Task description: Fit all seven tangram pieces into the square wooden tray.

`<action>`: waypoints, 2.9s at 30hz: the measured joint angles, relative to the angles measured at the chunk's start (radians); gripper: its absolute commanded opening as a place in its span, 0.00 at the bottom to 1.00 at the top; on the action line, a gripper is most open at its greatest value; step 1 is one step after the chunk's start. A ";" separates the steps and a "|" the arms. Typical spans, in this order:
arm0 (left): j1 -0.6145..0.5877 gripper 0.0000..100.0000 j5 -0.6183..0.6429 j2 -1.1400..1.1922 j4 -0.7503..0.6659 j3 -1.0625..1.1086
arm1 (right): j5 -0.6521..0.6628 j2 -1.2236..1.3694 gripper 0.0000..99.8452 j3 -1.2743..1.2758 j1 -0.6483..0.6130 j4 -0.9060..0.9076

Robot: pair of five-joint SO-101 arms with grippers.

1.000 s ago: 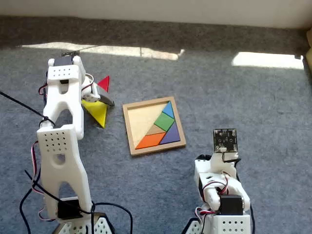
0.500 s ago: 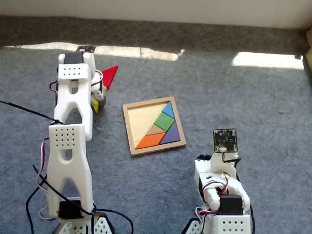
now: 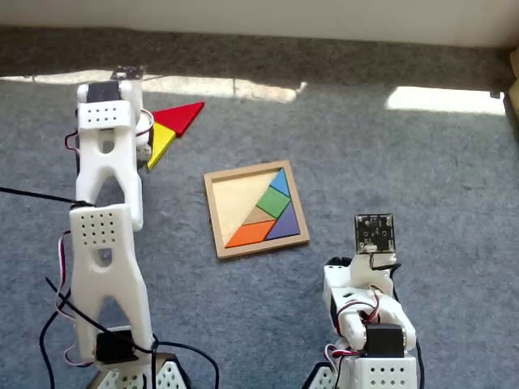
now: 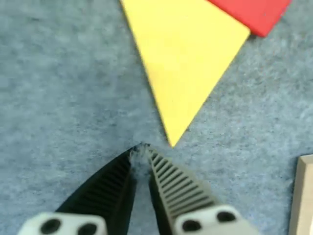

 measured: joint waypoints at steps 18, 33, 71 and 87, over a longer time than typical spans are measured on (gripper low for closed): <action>0.049 0.15 0.000 0.009 -0.654 0.002 | 0.000 0.000 0.05 0.000 0.000 0.000; 0.094 0.15 -0.002 0.143 -0.657 0.000 | 0.000 0.000 0.05 0.000 0.000 0.000; 0.204 0.30 -0.275 -0.611 -0.020 0.838 | 0.000 0.000 0.05 0.000 0.000 0.000; 0.190 0.39 -0.663 -0.629 -0.130 0.891 | 0.000 0.000 0.05 0.000 0.000 0.000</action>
